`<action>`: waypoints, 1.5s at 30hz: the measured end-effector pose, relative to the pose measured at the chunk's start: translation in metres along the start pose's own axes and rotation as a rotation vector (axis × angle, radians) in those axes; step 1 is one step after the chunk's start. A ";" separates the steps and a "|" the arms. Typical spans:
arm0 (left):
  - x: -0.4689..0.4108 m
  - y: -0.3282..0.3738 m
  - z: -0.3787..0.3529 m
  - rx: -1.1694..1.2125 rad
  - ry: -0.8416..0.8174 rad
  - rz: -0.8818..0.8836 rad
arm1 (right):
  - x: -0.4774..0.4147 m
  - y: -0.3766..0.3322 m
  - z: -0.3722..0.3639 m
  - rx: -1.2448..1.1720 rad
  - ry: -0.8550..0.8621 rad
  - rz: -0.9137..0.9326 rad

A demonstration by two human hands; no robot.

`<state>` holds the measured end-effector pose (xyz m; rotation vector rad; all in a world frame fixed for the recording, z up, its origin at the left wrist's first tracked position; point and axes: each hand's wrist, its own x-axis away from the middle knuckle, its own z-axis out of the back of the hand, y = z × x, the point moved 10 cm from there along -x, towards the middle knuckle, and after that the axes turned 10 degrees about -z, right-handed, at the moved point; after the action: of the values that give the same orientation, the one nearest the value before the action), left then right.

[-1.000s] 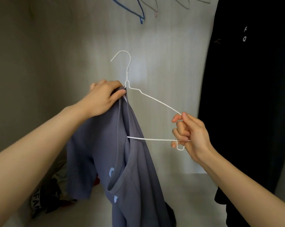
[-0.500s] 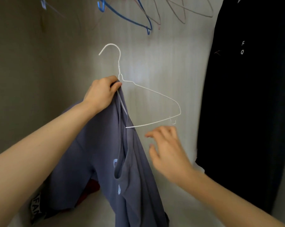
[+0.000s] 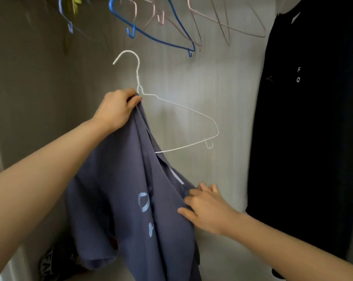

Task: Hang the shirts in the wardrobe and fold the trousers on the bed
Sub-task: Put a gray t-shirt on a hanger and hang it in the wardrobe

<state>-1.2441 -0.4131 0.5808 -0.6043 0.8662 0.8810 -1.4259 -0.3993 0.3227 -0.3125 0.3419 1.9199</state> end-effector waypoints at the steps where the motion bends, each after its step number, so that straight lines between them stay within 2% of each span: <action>1: 0.005 -0.003 0.002 0.006 -0.006 -0.020 | -0.003 0.015 0.004 0.015 0.004 -0.035; 4: 0.023 0.001 -0.004 0.030 -0.085 -0.135 | -0.015 0.066 0.021 0.004 -0.033 -0.170; 6: 0.034 0.008 -0.016 -0.015 -0.183 -0.199 | -0.019 0.089 0.033 0.018 -0.054 -0.199; 9: 0.038 0.013 -0.030 -0.068 -0.247 -0.235 | -0.024 0.103 0.055 0.028 -0.004 -0.179; 14: 0.036 0.042 -0.042 -0.009 -0.213 -0.293 | -0.038 0.084 0.095 -0.211 0.064 -0.067; 16: 0.031 0.063 -0.048 0.031 -0.199 -0.319 | -0.047 0.067 0.116 -0.257 0.155 -0.010; 19: 0.021 0.077 -0.050 0.068 -0.175 -0.286 | -0.053 0.061 0.146 -0.365 0.357 -0.045; 22: 0.014 0.074 -0.043 0.174 -0.122 -0.241 | -0.054 0.082 0.166 -0.567 0.488 -0.161; 24: 0.011 0.070 -0.040 0.237 -0.110 -0.229 | -0.055 0.092 0.181 -0.599 0.553 -0.201; 27: 0.009 0.050 -0.037 0.239 -0.113 -0.177 | -0.058 0.114 0.206 -0.611 0.588 -0.270; 31: 0.003 0.001 -0.017 0.136 -0.028 -0.037 | -0.055 0.151 0.245 -0.630 0.632 -0.356; 36: -0.011 -0.009 -0.012 0.055 -0.090 0.019 | -0.060 0.170 0.264 -0.460 0.480 -0.481; 40: -0.019 -0.013 -0.004 -0.005 -0.118 0.022 | -0.063 0.158 0.284 -0.289 0.487 -0.416; 43: -0.030 -0.008 -0.007 0.042 -0.171 0.019 | -0.063 0.150 0.295 -0.313 0.550 -0.364; 45: -0.037 -0.003 0.000 0.064 -0.119 0.010 | -0.060 0.143 0.302 -0.355 0.614 -0.330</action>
<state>-1.2543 -0.4299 0.6119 -0.4871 0.7875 0.8858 -1.5544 -0.3865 0.6370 -1.1328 0.3206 1.5159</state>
